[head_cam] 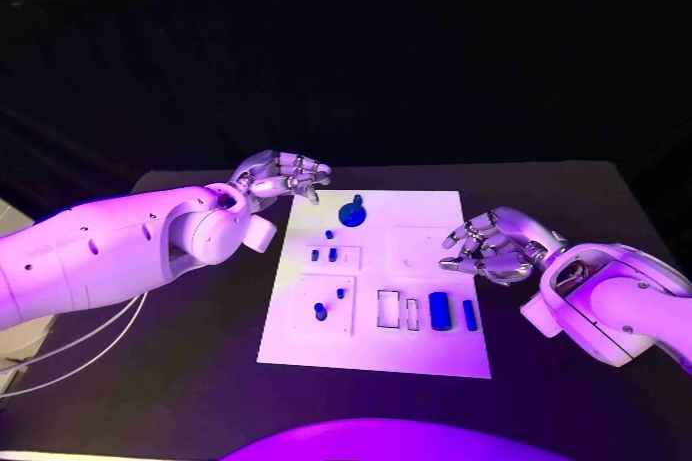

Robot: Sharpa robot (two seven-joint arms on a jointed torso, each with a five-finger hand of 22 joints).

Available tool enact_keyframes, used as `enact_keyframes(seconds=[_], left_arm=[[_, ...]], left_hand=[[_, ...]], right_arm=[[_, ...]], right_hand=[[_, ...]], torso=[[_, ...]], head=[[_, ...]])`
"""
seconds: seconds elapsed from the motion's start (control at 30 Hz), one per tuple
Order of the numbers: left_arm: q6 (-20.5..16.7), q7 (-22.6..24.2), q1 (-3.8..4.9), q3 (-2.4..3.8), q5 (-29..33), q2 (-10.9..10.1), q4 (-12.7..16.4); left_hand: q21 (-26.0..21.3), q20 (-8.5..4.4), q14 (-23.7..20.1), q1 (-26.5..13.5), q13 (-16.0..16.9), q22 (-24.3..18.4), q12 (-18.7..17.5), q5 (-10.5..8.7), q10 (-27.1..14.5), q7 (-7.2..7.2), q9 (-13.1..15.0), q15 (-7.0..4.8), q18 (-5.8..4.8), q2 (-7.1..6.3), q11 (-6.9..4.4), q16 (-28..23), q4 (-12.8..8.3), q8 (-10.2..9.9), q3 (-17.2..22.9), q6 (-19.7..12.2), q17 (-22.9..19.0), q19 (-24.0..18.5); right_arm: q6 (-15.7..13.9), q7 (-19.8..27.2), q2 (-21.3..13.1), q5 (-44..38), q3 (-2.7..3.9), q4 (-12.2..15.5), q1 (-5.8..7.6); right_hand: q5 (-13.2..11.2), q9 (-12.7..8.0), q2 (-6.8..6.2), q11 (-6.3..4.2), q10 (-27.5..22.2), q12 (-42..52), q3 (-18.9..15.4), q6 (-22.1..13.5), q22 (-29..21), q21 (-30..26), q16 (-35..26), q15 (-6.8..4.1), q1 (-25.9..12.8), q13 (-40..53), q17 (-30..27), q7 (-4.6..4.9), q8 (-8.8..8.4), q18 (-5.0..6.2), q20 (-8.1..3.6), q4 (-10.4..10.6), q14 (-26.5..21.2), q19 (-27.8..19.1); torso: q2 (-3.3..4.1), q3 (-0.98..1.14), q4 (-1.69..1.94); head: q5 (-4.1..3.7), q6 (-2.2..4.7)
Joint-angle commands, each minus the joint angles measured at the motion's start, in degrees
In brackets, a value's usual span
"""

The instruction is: Assemble the parts on the task board

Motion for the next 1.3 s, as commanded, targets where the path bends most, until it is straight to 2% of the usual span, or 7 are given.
enact_keyframes(seconds=[0.03, 0.1, 0.17, 0.27, 0.53, 0.77, 1.3], left_arm=[[0.33, 1.28, -0.27, 0.02, 0.93, -0.16, 0.32], [0.36, 1.29, -0.5, 0.02, 1.0, -0.25, 0.41], [0.41, 1.24, -0.61, 0.02, 1.02, -0.29, 0.49], [0.81, 0.85, -0.74, 0.02, 1.05, -0.53, 0.74], [1.21, 0.24, -0.84, 0.02, 1.07, -1.05, 1.13], [1.3, 0.35, -0.86, 0.02, 1.08, -1.04, 1.35], [2.45, 0.57, -0.87, 0.02, 1.38, -1.16, 1.61]], left_hand=[[-0.35, 0.09, 0.0, -0.45, 0.06, -0.08, 0.23, -0.12, -0.33, 0.14, -0.04, 0.32, 0.73, 0.01, 0.07, 0.11, 0.44, -0.11, 0.05, -0.41, 0.07, 0.45], [-0.35, 0.09, 0.0, -0.45, 0.06, -0.08, 0.23, -0.12, -0.33, 0.14, -0.04, 0.32, 0.73, 0.01, 0.07, 0.11, 0.44, -0.11, 0.05, -0.41, 0.07, 0.45], [-0.35, 0.09, 0.0, -0.45, 0.06, -0.08, 0.23, -0.12, -0.33, 0.14, -0.04, 0.32, 0.73, 0.01, 0.07, 0.11, 0.44, -0.11, 0.05, -0.41, 0.07, 0.45], [-0.5, 0.11, -0.03, -0.55, 0.07, -0.19, 0.27, -0.05, -0.35, 0.12, -0.03, 0.32, 0.74, 0.17, 0.06, 0.11, 0.63, -0.07, 0.06, -0.4, 0.09, 0.49], [-0.73, 0.14, -0.06, -0.75, 0.07, -0.35, 0.29, -0.02, -0.49, 0.12, -0.05, 0.34, 0.74, 0.16, 0.07, 0.12, 0.9, -0.12, -0.02, -0.56, 0.13, 0.55], [-0.92, 0.13, 0.36, -0.72, 0.08, -0.54, 0.35, -0.01, -0.64, 0.17, -0.09, 0.3, 0.78, 0.09, 0.09, 0.54, 1.05, -0.2, -0.11, -0.85, 0.37, 0.9], [-1.01, 0.14, 0.32, -0.75, 0.09, -0.6, 0.39, -0.01, -0.67, 0.18, -0.08, 0.32, 0.77, 0.07, 0.1, 0.58, 1.13, -0.18, -0.15, -0.86, 0.42, 0.95]], right_arm=[[2.04, -1.55, -1.71, 4.78, -0.24, 1.33, 0.03], [2.15, -3.19, -3.68, 2.16, -0.53, 2.61, -0.01], [2.7, -4.5, -4.53, 0.32, -0.68, 3.25, -0.08], [5.03, -7.73, -5.34, -4.9, -0.97, 3.76, -0.35], [8.08, -14.89, -4.06, -16.38, -1.44, 4.17, -1.77], [7.13, -17.11, -1.62, -18.61, -1.62, 4.0, -2.85], [4.9, -20.01, 3.91, -20.57, -1.67, 1.81, -5.63]], right_hand=[[-0.39, 1.74, 0.42, -2.61, 2.16, 14.1, -2.54, -0.23, 6.34, 6.63, 2.86, -1.06, -1.31, 16.22, 7.54, -1.26, 3.68, -1.67, -0.99, -0.6, 2.88, 1.83], [-0.38, 4.22, 2.17, -2.4, 7.14, 33.1, -5.86, -2.23, 9.4, 16.35, 7.59, -1.01, -1.97, 42.88, 20.24, -1.48, 9.06, -2.98, -1.25, 0.15, 5.67, 3.47], [-0.33, 4.7, 2.95, -2.52, 10.78, 38.42, -7.59, -2.55, 10.72, 21.01, 9.04, -1.11, -3.95, 51.2, 24.31, -1.53, 10.58, -3.67, -1.16, 0.08, 6.52, 4.24], [-0.34, 5.48, 4.87, -3.18, 17.18, 46.06, -10.34, -1.44, 12.45, 27.88, 11.24, -1.59, -7.73, 63.83, 30.58, -2.39, 13.18, -4.62, -1.57, 0.24, 7.9, 5.32], [-0.35, 5.21, 5.91, -3.18, 21.14, 50.17, -12.12, -1.87, 13.64, 33.93, 12.07, -1.54, -7.89, 70.98, 33.26, -2.35, 13.17, -5.53, -1.72, 0.21, 8.48, 6.19], [-0.34, 5.06, 5.36, -3.08, 21.14, 50.18, -12.8, -2.07, 13.75, 34.5, 12.07, -1.46, -8.06, 71.06, 33.26, -2.24, 12.97, -5.61, -1.66, 0.38, 8.48, 6.25], [-0.31, 5.65, 5.34, -3.22, 20.6, 49.59, -15.59, -1.25, 13.9, 35.36, 12.07, -1.5, -12.06, 70.53, 33.26, -2.47, 13.84, -5.72, -1.59, 0.54, 8.48, 6.32]], torso=[[-0.38, 0.17, -0.57], [-0.51, 0.2, -0.69], [-0.55, 0.22, -0.76], [-0.54, 0.25, -0.93], [-0.59, 0.19, -1.27], [-0.48, -0.06, -1.06], [-0.35, 0.13, -1.23]], head=[[-2.81, 0.77], [-4.15, 0.96], [-4.59, 1.03], [-6.56, 1.74], [-6.95, 0.57], [-7.5, 0.25], [-7.25, 0.0]])
